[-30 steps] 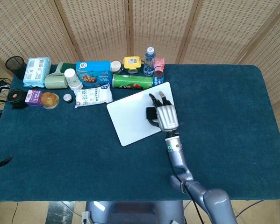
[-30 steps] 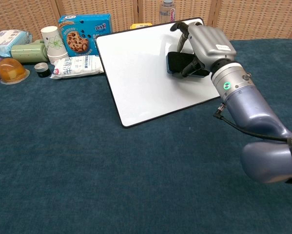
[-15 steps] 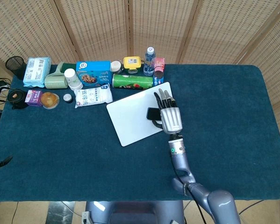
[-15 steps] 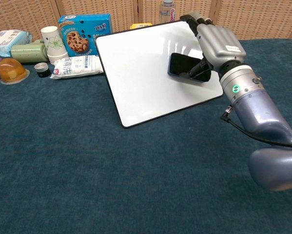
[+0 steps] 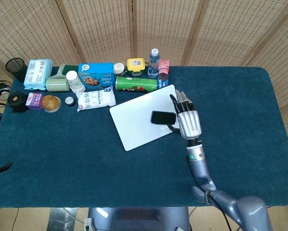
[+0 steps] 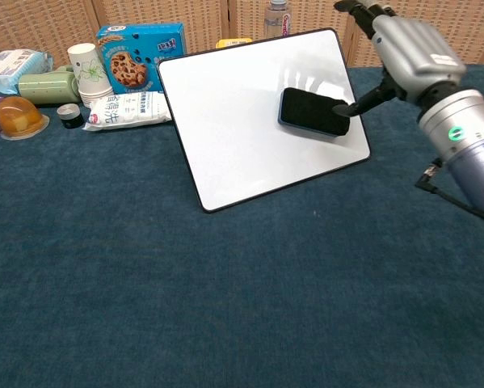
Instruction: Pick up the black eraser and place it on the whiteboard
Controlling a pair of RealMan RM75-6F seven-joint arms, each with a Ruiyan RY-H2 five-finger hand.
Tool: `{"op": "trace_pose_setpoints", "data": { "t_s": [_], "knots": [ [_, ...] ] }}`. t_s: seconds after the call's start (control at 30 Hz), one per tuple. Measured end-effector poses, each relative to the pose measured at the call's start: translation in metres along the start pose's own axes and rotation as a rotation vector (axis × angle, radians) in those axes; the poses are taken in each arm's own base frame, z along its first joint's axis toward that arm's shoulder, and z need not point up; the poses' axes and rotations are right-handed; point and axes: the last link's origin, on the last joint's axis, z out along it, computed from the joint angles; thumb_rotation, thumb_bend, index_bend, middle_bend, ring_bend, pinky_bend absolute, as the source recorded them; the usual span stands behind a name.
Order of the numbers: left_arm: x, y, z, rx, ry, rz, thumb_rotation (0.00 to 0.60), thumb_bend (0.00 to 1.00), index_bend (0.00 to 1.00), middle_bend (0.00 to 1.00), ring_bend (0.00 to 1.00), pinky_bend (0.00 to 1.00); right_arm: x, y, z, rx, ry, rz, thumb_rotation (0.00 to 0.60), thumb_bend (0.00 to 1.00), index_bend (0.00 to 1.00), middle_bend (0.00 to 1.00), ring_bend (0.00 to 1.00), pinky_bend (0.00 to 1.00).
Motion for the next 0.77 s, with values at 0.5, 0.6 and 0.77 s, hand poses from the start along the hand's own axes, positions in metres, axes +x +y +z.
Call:
{"op": "trace_pose_setpoints", "data": {
  "t_s": [0.5,0.6,0.77],
  "knots": [
    [-0.002,0.005,-0.004,-0.001,0.004,0.016,0.6,0.12,0.0,0.0,0.0,0.07,0.121,0.105,-0.078,0.008,-0.218,-0.178,0.6,0.0,0.01,0.0,0.03,0.16],
    [-0.003,0.007,-0.006,-0.002,0.009,0.019,0.6,0.12,0.0,0.0,0.0,0.07,0.14,0.121,-0.105,-0.066,-0.255,-0.253,0.6,0.0,0.02,0.0,0.03,0.15],
    [-0.004,0.007,-0.009,-0.002,0.009,0.024,0.6,0.12,0.0,0.0,0.0,0.07,0.168,0.14,-0.152,-0.217,-0.288,-0.339,0.6,0.0,0.02,0.0,0.03,0.13]
  ]
}}
